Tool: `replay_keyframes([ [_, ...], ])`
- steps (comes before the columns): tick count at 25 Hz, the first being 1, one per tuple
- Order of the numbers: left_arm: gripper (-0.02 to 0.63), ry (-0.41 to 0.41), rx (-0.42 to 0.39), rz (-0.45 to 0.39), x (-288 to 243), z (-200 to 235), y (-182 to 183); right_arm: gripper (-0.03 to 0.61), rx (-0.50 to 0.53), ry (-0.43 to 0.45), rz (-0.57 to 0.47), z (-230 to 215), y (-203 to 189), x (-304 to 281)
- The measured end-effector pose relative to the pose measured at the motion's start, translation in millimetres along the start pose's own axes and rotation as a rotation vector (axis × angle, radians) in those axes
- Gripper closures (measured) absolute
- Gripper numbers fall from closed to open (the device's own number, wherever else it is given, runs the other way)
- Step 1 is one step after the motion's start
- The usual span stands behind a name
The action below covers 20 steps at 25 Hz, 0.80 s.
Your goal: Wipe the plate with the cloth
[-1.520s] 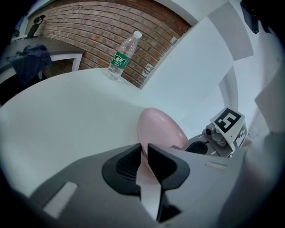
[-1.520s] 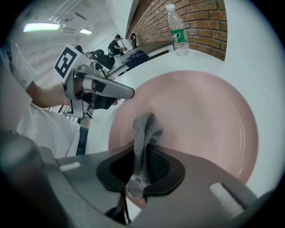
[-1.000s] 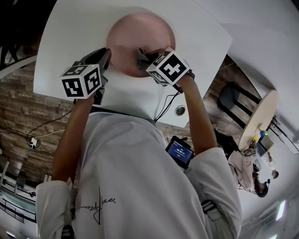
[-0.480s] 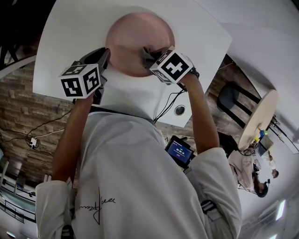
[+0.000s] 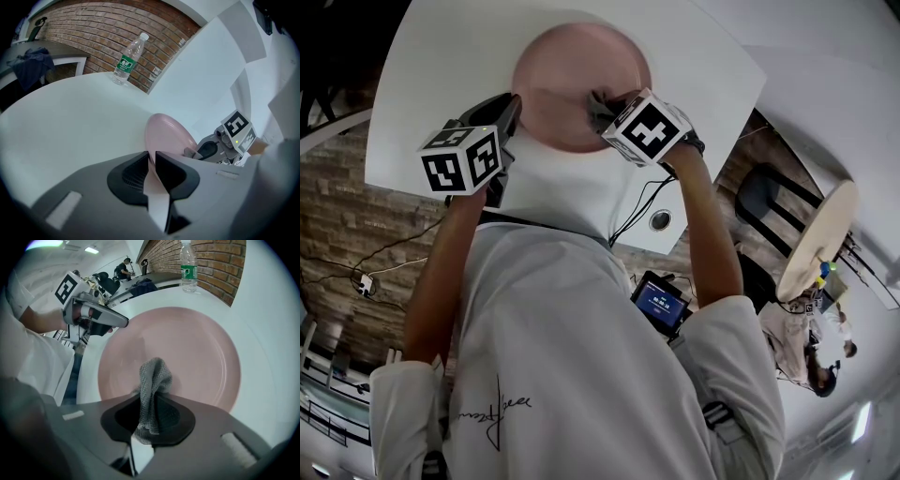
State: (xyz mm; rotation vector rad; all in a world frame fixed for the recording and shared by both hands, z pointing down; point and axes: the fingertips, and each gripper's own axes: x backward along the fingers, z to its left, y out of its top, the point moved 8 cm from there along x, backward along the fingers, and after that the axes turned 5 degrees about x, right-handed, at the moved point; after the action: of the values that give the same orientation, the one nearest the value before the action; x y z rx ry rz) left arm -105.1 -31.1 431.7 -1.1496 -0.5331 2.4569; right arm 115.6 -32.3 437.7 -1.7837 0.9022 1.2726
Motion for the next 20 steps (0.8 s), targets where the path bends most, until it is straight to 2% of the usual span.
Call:
replay_keyframes([
  [5, 0.549, 0.001, 0.000, -0.002, -0.3, -0.3, -1.6, 0.518, 0.051, -0.029, 0.039, -1.0, 2.2, 1.3],
  [14, 0.549, -0.002, -0.003, 0.000, -0.6, 0.2, -0.8, 0.518, 0.101, -0.142, 0.091, -13.5, 6.8, 4.6],
  [20, 0.549, 0.000, -0.014, 0.001, -1.3, 0.2, -1.1, 0.520, 0.093, -0.257, 0.096, -26.5, 8.3, 7.1],
])
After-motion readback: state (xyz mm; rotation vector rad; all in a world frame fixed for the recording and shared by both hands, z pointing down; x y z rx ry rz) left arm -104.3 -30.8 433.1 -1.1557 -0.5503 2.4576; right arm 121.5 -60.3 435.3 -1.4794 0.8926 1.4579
